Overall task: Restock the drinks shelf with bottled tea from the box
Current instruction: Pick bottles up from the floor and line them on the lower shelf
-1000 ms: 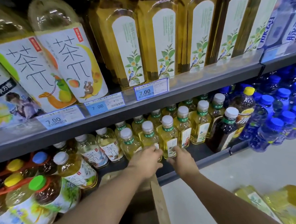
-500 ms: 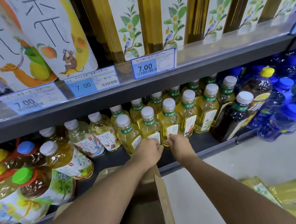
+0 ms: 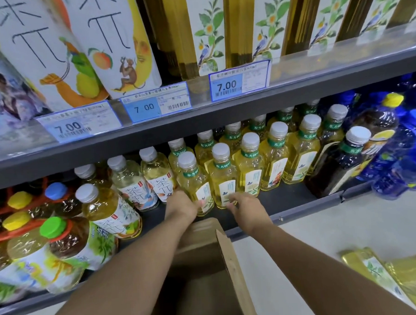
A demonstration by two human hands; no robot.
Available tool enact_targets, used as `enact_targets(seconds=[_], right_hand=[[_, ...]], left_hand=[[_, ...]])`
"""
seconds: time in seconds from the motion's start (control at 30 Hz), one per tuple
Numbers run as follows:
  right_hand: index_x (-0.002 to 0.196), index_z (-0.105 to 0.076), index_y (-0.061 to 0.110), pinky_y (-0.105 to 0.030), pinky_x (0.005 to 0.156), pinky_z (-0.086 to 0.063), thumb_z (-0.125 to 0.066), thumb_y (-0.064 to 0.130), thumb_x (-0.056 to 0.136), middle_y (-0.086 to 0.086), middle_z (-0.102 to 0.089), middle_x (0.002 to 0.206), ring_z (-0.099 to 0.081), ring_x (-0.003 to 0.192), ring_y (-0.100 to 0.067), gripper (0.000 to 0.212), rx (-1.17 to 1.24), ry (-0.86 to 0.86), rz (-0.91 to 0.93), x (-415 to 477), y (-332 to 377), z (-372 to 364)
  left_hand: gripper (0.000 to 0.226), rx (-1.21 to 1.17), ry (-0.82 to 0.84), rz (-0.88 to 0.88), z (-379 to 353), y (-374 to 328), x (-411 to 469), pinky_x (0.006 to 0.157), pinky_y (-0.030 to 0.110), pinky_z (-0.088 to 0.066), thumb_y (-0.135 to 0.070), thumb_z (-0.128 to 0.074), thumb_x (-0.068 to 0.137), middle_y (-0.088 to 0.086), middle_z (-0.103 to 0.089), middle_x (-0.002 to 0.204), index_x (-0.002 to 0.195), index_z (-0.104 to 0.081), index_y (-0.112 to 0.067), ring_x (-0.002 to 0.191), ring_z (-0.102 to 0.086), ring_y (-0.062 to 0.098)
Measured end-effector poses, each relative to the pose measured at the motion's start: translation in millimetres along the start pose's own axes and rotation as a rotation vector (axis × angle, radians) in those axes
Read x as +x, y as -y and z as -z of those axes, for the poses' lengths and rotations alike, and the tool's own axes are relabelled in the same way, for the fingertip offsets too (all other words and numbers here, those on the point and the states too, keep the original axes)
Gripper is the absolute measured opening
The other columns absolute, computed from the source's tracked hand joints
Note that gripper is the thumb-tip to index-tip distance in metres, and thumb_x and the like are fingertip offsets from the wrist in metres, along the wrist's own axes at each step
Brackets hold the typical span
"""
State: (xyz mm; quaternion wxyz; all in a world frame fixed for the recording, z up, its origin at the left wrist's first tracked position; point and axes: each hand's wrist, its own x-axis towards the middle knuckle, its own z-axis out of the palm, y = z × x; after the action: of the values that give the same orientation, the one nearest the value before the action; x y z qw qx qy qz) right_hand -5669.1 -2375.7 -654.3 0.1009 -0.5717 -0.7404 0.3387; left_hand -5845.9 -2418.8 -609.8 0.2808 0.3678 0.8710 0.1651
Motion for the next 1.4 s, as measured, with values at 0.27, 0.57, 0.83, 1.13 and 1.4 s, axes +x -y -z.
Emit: enact_targets(seconds=[0.27, 0.57, 0.83, 1.13, 1.4], right_hand=[[0.125, -0.060, 0.020, -0.034, 0.092, -0.049, -0.055, 0.034, 0.098, -0.004, -0.060, 0.126, -0.060, 0.107, -0.025, 0.031, -0.050, 0.062, -0.020, -6.5, 1.1, 13.8], [0.096, -0.061, 0.013, -0.031, 0.075, -0.042, -0.050, 0.033, 0.099, -0.010, -0.062, 0.103, -0.058, 0.092, -0.026, 0.023, -0.189, 0.084, -0.074, -90.0, -5.8, 127.6], [0.112, -0.063, 0.013, -0.038, 0.086, -0.051, -0.047, 0.022, 0.098, -0.013, -0.066, 0.111, -0.062, 0.105, -0.034, 0.023, -0.318, -0.061, -0.117, -223.4, -58.0, 236.0], [0.116, -0.064, 0.016, -0.033, 0.089, -0.047, -0.056, 0.036, 0.095, -0.010, -0.064, 0.118, -0.057, 0.112, -0.028, 0.030, -0.255, -0.239, -0.396, -403.7, -177.0, 323.2], [0.138, -0.047, 0.025, -0.035, 0.096, -0.044, -0.065, 0.040, 0.088, -0.009, -0.053, 0.129, -0.051, 0.119, -0.025, 0.055, -0.154, 0.015, -0.485, -428.5, -250.7, 252.0]], left_hand=[[0.033, 0.201, -0.002, -0.048, 10.1, -5.8, 7.1, 0.079, 0.034, -0.046, -0.029, -0.066, 0.094, 0.016, -0.065, 0.116, 0.115, -0.063, -0.004, 0.104, -0.062, 0.033], [0.019, 0.601, -0.027, -0.172, 51.2, -72.0, -92.0, 0.087, 0.038, -0.053, -0.018, -0.052, 0.091, 0.007, -0.066, 0.113, 0.102, -0.067, -0.012, 0.104, -0.064, 0.030], [0.026, 0.596, -0.097, -0.630, 35.5, -166.5, -244.2, 0.068, 0.033, -0.048, -0.021, -0.045, 0.093, 0.010, -0.068, 0.102, 0.098, -0.069, -0.013, 0.091, -0.065, 0.031], [0.031, 0.781, 0.171, -1.092, -78.9, -212.6, -397.3, 0.084, 0.041, -0.051, -0.030, -0.043, 0.097, 0.008, -0.062, 0.122, 0.120, -0.062, -0.020, 0.112, -0.061, 0.032], [0.029, 0.793, 0.437, -1.122, -166.7, -190.4, -417.7, 0.083, 0.035, -0.050, -0.033, -0.047, 0.095, 0.004, -0.060, 0.121, 0.121, -0.059, -0.025, 0.109, -0.060, 0.029]])
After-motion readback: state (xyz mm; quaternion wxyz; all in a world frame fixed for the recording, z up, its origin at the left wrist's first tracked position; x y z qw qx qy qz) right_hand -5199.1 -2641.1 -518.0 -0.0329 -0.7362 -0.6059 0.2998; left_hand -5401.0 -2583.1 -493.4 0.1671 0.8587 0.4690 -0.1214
